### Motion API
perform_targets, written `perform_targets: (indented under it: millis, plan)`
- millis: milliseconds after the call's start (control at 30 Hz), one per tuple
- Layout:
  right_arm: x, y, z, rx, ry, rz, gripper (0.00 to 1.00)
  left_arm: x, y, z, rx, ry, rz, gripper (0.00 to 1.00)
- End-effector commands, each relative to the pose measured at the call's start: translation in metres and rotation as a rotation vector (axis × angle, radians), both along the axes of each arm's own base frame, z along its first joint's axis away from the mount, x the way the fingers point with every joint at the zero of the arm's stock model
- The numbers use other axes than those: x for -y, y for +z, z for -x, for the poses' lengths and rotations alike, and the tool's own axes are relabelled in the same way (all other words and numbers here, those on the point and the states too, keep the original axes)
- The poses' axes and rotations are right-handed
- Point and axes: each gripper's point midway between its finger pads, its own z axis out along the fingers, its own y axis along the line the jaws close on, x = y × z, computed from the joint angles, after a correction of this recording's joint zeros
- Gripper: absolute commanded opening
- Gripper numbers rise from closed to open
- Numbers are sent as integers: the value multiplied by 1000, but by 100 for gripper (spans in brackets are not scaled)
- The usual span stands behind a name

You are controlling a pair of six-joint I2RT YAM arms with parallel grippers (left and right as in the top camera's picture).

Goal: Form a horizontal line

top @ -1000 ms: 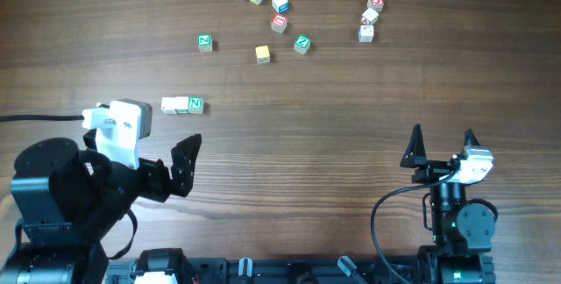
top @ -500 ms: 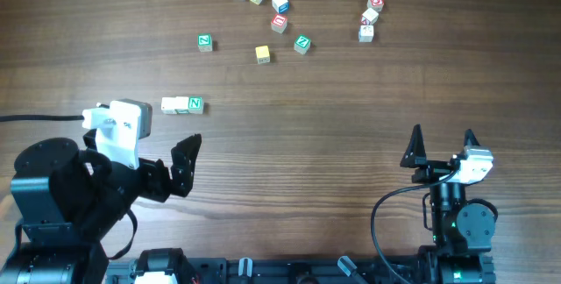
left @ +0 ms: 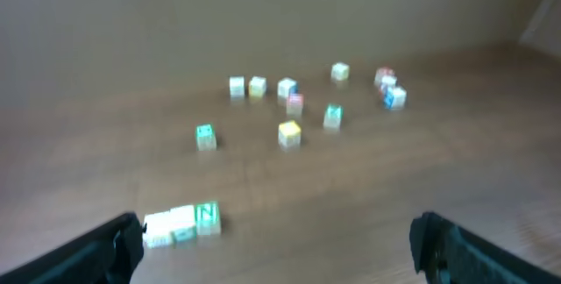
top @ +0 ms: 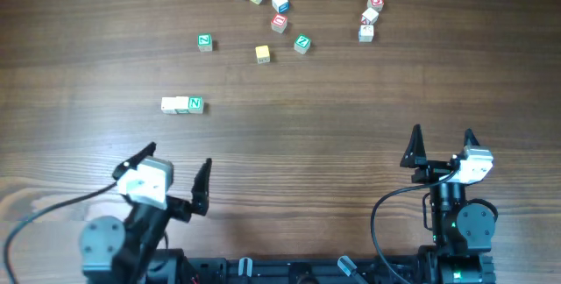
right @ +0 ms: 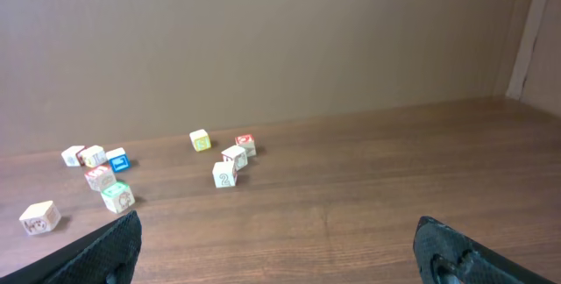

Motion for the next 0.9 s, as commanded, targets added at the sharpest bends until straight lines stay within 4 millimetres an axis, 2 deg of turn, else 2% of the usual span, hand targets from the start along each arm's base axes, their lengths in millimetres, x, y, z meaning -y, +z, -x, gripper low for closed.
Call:
perform_targets:
  millis: [0,100,200,333,467,633,767,867]
  plan:
    - [-2,2,0,11,14,-4,100,2,-26,-18,120,-11,-6,100]
    - [-2,2,0,11,14,-4,100,-4,-35,-34,223,20,-10,100]
    - [-2,2,0,11,14,-4,100,-8,-45,-41,258,48,-12,100]
    - [-2,2,0,11,14,-4,100,-10,-56,-44,254,53,-59,100]
    - [-2,2,0,11,14,-4,100,-13,-77,-47,199,70,-90,100]
    - [-2,2,0,11,14,-4,100,-23,-84,-48,170,124,-98,100]
    - [-2,2,0,11,14,-4,100,-29,-85,-49,139,174,11,100]
    - [-2,2,0,11,14,-4,100,-29,-85,-49,138,177,9,100]
